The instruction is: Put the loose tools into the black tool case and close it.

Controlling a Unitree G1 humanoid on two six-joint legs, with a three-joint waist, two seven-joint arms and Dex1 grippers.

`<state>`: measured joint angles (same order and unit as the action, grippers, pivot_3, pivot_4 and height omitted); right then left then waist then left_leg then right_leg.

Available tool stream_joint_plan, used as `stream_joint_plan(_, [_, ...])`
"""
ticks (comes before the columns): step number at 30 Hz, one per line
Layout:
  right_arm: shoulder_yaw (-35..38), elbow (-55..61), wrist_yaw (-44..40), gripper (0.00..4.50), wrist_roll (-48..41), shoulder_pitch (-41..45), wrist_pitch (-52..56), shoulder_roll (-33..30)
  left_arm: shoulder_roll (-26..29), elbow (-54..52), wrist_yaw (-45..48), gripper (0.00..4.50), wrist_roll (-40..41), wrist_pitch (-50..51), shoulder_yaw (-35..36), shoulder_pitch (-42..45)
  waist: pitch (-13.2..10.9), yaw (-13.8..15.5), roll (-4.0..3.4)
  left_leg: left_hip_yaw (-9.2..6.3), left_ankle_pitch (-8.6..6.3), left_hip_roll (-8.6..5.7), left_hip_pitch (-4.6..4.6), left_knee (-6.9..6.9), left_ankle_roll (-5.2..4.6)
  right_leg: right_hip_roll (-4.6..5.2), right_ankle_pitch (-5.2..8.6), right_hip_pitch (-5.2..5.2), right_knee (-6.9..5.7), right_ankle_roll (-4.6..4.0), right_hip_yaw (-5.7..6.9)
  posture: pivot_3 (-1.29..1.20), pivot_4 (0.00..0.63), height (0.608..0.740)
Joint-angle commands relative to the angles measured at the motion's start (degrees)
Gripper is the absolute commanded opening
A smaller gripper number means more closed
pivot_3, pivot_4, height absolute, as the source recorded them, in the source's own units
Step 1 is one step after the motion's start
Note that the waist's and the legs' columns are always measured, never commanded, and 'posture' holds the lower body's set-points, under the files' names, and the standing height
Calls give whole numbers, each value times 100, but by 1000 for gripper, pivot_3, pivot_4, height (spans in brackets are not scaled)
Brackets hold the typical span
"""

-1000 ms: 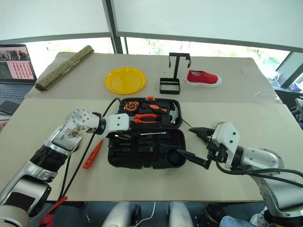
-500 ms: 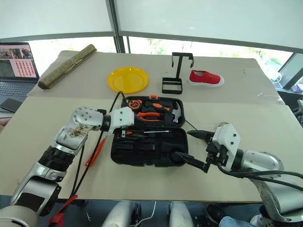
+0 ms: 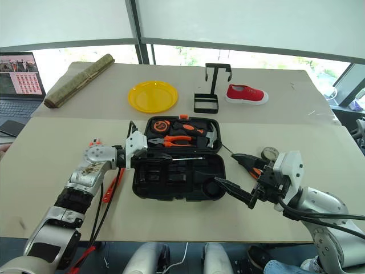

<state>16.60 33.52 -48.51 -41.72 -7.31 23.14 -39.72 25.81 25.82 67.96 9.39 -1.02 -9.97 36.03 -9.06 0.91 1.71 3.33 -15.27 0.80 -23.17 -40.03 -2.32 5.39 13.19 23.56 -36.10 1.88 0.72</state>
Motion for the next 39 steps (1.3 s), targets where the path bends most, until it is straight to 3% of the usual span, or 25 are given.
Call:
stream_joint_plan(1, [213,132,-16,4500,-58,-19,-133,-11,-40,137,65,27,-123,-162,-97,107,0,-12,0,1,0,0,0,0,0,0,0,0,0,0,-1,0,150,740])
stream_joint_plan(11, [376,18,221,4500,3,-267,-115,100,5,296,159,27,-743,-312,-656,-11,4,6,-1,0,-2,1,31,3,-3,2,0,-34,5,1,-1,0,150,740])
stream_joint_plan(16, [745,46,305,4500,49,-619,-211,168,12,388,-34,27,-830,-257,-603,2,18,6,-17,1,-2,1,39,3,-3,3,0,-41,4,2,-3,0,150,740])
stream_joint_plan(19, [1014,120,292,4500,48,-940,-218,185,86,357,57,27,-657,-374,-460,-77,22,-8,-22,1,-2,2,43,4,-3,2,0,-43,3,1,-3,0,150,740])
stream_joint_plan(22, [1378,165,294,4500,52,-1354,-337,327,54,-157,529,27,396,-374,201,-254,24,-32,-26,2,-2,3,44,7,-3,2,0,-41,2,1,-5,0,150,740])
stream_joint_plan(23, [1489,173,203,4500,34,-1521,-405,369,82,-366,677,526,776,-264,451,-323,24,-42,-26,4,-2,5,45,11,-3,1,0,-38,2,0,-10,0,150,740])
stream_joint_plan(26, [1735,147,-40,4500,59,-2007,-583,468,337,-901,1382,1448,1689,-184,1012,-599,23,-51,-24,4,-2,11,29,13,-3,-1,1,-20,1,-3,-9,0,150,740])
stream_joint_plan(28, [1861,-96,-218,4500,419,-2443,-1013,650,925,-1230,1479,2234,2155,708,1435,-912,23,-60,-25,3,-1,12,30,13,-1,0,2,-19,-1,-6,-9,0,150,740])
stream_joint_plan(34, [1831,-916,-284,4500,1181,-2667,-2123,1111,1860,-1366,1774,4273,2451,847,2296,-1880,26,-77,-35,9,-3,10,54,25,0,7,8,-34,6,-3,-12,0,150,740])
stream_joint_plan(35, [1802,-1016,-300,4500,1226,-2634,-2199,1117,1863,-1374,1812,4487,2531,799,2419,-1960,25,-71,-36,11,-3,10,54,25,0,8,9,-34,10,-2,-13,0,150,740])
stream_joint_plan(39, [1615,-1219,-329,4500,1287,-2056,-2172,780,1970,-1911,1674,4487,2740,1099,2662,-2333,23,-40,-32,12,-2,13,54,20,1,11,8,-33,11,-4,-14,0,150,740])
